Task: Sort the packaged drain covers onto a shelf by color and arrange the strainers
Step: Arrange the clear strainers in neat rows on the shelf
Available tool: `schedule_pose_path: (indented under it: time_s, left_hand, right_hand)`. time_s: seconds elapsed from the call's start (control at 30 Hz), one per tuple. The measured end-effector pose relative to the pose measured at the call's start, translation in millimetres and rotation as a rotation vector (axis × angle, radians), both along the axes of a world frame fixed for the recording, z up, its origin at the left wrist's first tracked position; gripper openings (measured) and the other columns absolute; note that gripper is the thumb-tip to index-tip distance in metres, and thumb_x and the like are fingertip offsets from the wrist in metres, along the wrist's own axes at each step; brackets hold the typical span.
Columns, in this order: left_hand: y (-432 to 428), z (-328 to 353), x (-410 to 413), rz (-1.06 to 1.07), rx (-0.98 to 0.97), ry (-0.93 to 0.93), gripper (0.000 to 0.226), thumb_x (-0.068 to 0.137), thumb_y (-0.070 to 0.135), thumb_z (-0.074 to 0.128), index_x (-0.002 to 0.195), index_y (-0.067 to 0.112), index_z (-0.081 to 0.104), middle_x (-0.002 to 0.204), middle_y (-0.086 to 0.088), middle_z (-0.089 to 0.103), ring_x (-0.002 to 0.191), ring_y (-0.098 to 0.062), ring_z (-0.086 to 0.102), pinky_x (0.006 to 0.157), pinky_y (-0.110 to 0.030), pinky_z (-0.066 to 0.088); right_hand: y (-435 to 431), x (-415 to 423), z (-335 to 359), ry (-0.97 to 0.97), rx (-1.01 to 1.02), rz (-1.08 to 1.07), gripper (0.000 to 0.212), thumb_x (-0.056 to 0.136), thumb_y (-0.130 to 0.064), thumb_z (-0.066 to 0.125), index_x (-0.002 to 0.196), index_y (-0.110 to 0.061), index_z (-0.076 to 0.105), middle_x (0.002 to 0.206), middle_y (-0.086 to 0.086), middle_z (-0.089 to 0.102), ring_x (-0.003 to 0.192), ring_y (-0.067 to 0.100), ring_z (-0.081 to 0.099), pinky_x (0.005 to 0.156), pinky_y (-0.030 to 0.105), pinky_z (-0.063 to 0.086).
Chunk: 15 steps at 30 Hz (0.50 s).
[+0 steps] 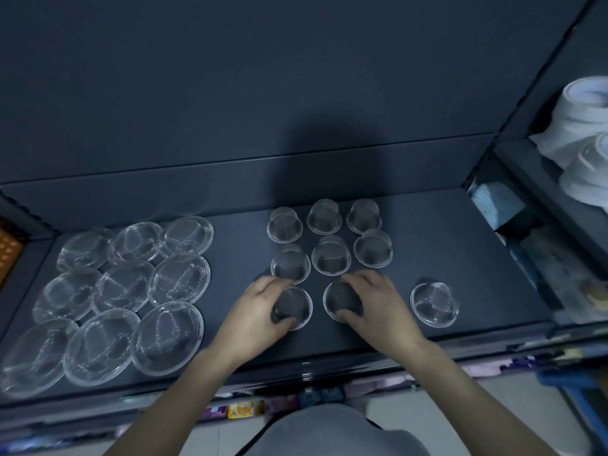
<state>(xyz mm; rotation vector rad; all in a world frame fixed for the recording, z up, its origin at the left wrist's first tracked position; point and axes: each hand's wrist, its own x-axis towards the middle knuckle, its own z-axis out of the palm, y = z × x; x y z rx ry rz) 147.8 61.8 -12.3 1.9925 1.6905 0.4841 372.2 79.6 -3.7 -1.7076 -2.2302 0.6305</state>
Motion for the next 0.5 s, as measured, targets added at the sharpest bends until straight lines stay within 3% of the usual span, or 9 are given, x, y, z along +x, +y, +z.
schedule_pose_path:
  time_s: [0.23,0.37,0.5]
  left_hand:
    - [1,-2,0,0.012,-0.006,-0.027,0.065,0.071,0.032,0.079,0.130,0.025,0.052,0.127,0.011,0.048,0.119,-0.006,0.046,0.099,-0.014,0.031]
    - [1,-3,0,0.033,-0.022,-0.059,0.067,0.069,0.029,0.080,0.130,0.025,0.052,0.126,0.011,0.049,0.119,-0.006,0.046,0.098,-0.011,0.028]
    - [2,-3,4,0.046,-0.042,-0.055,0.069,0.071,0.027,0.079,0.133,0.022,0.049,0.131,0.008,0.048,0.122,-0.008,0.044,0.098,-0.007,0.023]
  right_hand:
    - [7,41,9,-0.072,0.134,-0.217,0.056,0.075,-0.031,0.075,0.124,-0.009,0.058,0.121,0.014,0.058,0.115,0.037,0.048,0.097,0.045,0.041]
    - [2,77,8,-0.231,-0.031,-0.370,0.063,0.081,-0.031,0.069,0.137,-0.020,0.044,0.139,0.012,0.043,0.124,0.038,0.035,0.102,0.046,0.035]
    - [-2,87,-1,-0.156,-0.122,-0.352,0.069,0.077,-0.023,0.071,0.140,-0.027,0.041,0.139,0.013,0.044,0.120,0.039,0.044,0.104,0.040,0.037]
